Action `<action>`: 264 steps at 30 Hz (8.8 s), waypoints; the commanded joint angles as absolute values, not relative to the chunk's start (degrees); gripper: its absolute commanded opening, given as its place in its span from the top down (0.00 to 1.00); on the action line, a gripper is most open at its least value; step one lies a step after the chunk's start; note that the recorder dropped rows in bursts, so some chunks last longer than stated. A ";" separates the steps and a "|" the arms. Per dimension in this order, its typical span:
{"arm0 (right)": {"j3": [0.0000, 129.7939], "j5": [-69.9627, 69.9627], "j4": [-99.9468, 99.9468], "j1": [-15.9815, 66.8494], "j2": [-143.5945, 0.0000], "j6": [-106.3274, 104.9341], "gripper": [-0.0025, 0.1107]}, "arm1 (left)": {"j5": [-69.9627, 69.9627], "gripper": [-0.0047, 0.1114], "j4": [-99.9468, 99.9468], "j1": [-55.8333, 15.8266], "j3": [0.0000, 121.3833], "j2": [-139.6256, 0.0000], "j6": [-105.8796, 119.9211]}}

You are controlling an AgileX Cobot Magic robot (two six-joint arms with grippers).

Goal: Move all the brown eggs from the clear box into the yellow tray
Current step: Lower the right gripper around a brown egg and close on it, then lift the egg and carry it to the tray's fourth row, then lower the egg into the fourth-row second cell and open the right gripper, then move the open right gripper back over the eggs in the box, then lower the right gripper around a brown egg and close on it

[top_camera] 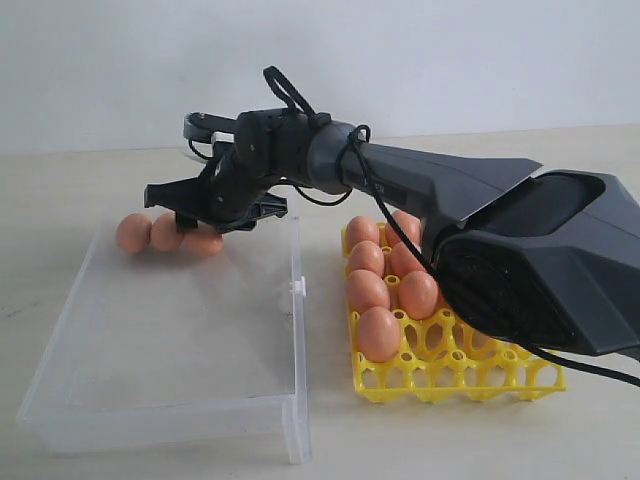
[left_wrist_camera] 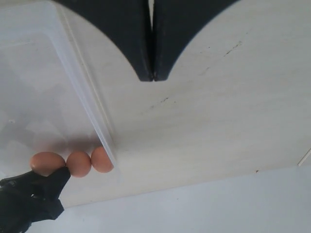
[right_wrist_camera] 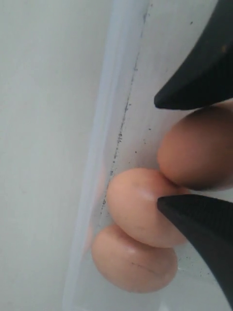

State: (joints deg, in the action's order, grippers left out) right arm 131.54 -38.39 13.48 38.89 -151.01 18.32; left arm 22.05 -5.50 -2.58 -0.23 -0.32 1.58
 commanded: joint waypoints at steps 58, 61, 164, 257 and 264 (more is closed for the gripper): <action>131.73 -43.45 8.54 39.30 -150.72 2.69 0.98 | 21.69 0.96 -5.44 -2.86 0.00 0.00 1.32; 131.73 -42.94 7.68 39.99 -148.80 2.69 0.98 | 21.69 0.96 -5.44 -2.86 0.00 0.00 1.32; 28.92 15.94 2.65 32.24 -92.13 3.15 0.97 | 21.69 0.96 -5.44 -2.86 0.00 0.00 1.32; 128.41 -36.68 24.96 39.30 -145.40 0.00 0.53 | 21.69 0.96 -5.44 -2.86 0.00 0.00 1.32; 128.41 -31.15 23.89 41.04 -149.33 3.72 0.53 | 21.69 0.96 -5.44 -2.86 0.00 0.00 1.32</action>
State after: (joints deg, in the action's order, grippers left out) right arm 127.99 -32.47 25.01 40.62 -148.41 2.33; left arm 22.05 -5.50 -2.58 -0.23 -0.32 1.58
